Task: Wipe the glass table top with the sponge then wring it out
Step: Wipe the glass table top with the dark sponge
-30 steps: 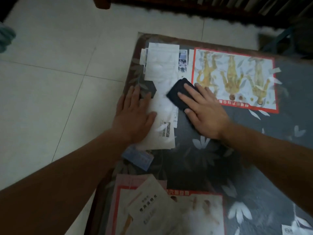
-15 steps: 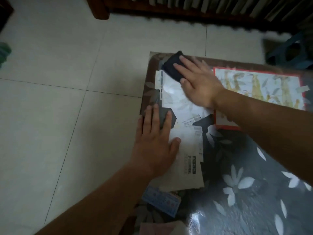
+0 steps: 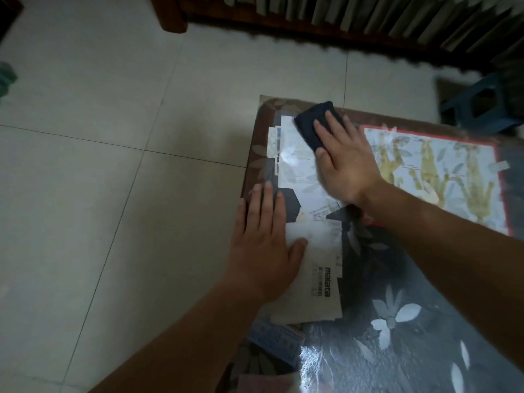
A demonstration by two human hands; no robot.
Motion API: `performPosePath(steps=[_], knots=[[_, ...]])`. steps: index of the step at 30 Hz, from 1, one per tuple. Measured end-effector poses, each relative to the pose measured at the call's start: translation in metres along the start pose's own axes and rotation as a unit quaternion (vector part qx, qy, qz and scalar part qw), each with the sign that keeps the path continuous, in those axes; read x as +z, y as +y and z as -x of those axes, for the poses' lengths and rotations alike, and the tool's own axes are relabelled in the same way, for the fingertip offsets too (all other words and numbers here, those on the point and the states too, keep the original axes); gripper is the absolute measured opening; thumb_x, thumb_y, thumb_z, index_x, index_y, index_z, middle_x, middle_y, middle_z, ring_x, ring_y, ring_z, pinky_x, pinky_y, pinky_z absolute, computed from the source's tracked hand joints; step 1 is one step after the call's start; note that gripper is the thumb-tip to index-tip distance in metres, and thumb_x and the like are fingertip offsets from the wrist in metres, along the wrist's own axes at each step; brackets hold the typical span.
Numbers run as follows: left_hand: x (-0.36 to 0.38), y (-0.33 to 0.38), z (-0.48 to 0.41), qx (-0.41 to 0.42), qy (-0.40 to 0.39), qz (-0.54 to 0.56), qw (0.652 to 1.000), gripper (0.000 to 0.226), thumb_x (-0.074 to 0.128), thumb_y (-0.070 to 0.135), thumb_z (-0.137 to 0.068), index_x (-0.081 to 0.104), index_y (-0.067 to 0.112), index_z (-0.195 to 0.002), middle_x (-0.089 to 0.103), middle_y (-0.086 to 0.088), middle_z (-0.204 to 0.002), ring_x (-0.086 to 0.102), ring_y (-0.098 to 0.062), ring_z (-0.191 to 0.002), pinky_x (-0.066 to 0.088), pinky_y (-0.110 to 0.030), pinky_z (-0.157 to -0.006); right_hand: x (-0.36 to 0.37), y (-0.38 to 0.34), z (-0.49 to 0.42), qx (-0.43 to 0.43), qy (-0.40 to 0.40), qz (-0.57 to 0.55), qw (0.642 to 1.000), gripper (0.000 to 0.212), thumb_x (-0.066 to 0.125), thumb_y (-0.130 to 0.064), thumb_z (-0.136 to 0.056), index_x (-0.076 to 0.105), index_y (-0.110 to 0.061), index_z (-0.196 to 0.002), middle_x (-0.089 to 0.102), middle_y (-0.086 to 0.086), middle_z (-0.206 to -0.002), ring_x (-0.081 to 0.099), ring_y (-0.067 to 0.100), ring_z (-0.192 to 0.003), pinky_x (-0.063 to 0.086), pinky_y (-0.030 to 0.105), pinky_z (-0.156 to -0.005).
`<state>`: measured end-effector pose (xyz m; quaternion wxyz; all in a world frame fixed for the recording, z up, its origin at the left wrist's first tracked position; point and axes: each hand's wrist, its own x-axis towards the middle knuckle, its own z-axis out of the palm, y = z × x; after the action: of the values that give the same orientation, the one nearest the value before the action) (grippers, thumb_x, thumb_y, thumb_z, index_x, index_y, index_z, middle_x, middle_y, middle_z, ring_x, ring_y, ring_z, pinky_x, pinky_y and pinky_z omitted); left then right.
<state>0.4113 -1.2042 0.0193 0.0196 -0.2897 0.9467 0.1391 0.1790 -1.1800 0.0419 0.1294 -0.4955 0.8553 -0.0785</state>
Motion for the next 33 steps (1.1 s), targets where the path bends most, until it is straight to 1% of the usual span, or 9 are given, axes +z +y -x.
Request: performPosePath(steps=[5,8,11,15,21,25,27,31,33], knots=[[-0.003,-0.004,0.0,-0.003,-0.005,0.066,0.998,0.083,0.023,0.059,-0.095,0.008,0.006,-0.157,-0.001,-0.013,-0.167,-0.007,-0.025,-0.154,0.003,-0.048,-0.124,0.011,-0.005,0.077,-0.113,-0.048,0.047,0.991,0.059,0.02,-0.044,-0.104,0.02,-0.024,-0.159,0.008,0.004,-0.168,-0.001,0.028,-0.156,0.002,0.051,-0.126],[-0.013,-0.002,0.013,-0.019,0.005,0.094,0.995,0.073,0.028,0.051,-0.095,0.019,0.01,-0.155,0.006,-0.014,-0.166,0.0,-0.025,-0.154,0.005,-0.051,-0.123,0.011,0.003,0.095,-0.17,-0.078,0.068,0.98,0.058,0.024,-0.045,-0.104,0.023,-0.024,-0.158,0.009,0.002,-0.167,0.003,0.029,-0.155,0.003,0.049,-0.125],[-0.02,0.013,0.051,-0.038,0.027,0.058,0.997,0.059,0.039,0.042,-0.092,0.039,0.012,-0.143,0.023,-0.02,-0.16,0.019,-0.035,-0.149,0.017,-0.055,-0.119,0.003,0.002,0.047,-0.093,-0.043,0.045,0.994,0.062,0.02,-0.048,-0.101,0.018,-0.027,-0.159,0.007,0.003,-0.169,0.002,0.029,-0.156,0.0,0.048,-0.125],[-0.008,0.04,0.122,-0.073,0.019,0.071,0.995,0.057,0.052,0.036,-0.088,0.044,0.013,-0.141,0.035,-0.019,-0.153,0.036,-0.039,-0.137,0.034,-0.054,-0.112,0.013,-0.034,0.014,0.011,0.02,0.028,0.999,0.062,0.02,-0.046,-0.101,0.014,-0.028,-0.16,0.006,0.004,-0.17,-0.001,0.031,-0.155,-0.002,0.049,-0.125],[0.016,0.04,0.173,-0.047,-0.038,0.038,0.997,0.076,0.045,0.046,-0.09,0.028,0.01,-0.155,0.017,-0.017,-0.164,0.016,-0.031,-0.152,0.023,-0.05,-0.115,0.022,-0.039,0.094,-0.335,-0.097,0.101,0.932,0.055,0.029,-0.041,-0.102,0.025,-0.029,-0.156,0.018,0.003,-0.167,0.009,0.031,-0.155,0.007,0.053,-0.124],[0.015,0.039,0.172,-0.046,-0.047,0.02,0.998,0.076,0.036,0.049,-0.097,0.007,0.014,-0.159,0.001,-0.012,-0.167,-0.003,-0.026,-0.154,0.009,-0.047,-0.122,0.012,-0.035,0.034,-0.117,-0.025,0.043,0.992,0.056,0.024,-0.04,-0.104,0.019,-0.03,-0.159,0.009,0.001,-0.169,0.002,0.031,-0.156,0.0,0.051,-0.125],[0.014,0.04,0.172,-0.05,-0.049,0.015,0.997,0.076,0.034,0.049,-0.098,0.004,0.015,-0.159,-0.002,-0.012,-0.167,-0.007,-0.025,-0.154,0.007,-0.047,-0.123,0.021,-0.057,0.047,-0.071,-0.013,0.032,0.997,0.056,0.025,-0.04,-0.105,0.018,-0.03,-0.159,0.008,0.003,-0.169,-0.001,0.031,-0.156,-0.002,0.051,-0.125],[0.016,0.041,0.175,-0.054,-0.053,0.011,0.997,0.074,0.027,0.051,-0.099,0.002,0.014,-0.159,-0.006,-0.013,-0.166,-0.009,-0.024,-0.154,0.006,-0.047,-0.123,0.034,-0.056,0.132,-0.316,-0.087,0.074,0.942,0.054,0.031,-0.036,-0.102,0.033,-0.025,-0.155,0.025,0.007,-0.165,0.016,0.037,-0.153,0.012,0.055,-0.124],[0.018,0.041,0.176,-0.052,-0.047,0.008,0.998,0.075,0.027,0.051,-0.099,0.003,0.013,-0.159,-0.006,-0.013,-0.166,-0.009,-0.024,-0.154,0.006,-0.047,-0.123,0.025,-0.034,0.125,-0.341,-0.1,0.094,0.93,0.055,0.029,-0.036,-0.101,0.033,-0.025,-0.155,0.024,0.006,-0.166,0.016,0.036,-0.153,0.012,0.054,-0.124]])
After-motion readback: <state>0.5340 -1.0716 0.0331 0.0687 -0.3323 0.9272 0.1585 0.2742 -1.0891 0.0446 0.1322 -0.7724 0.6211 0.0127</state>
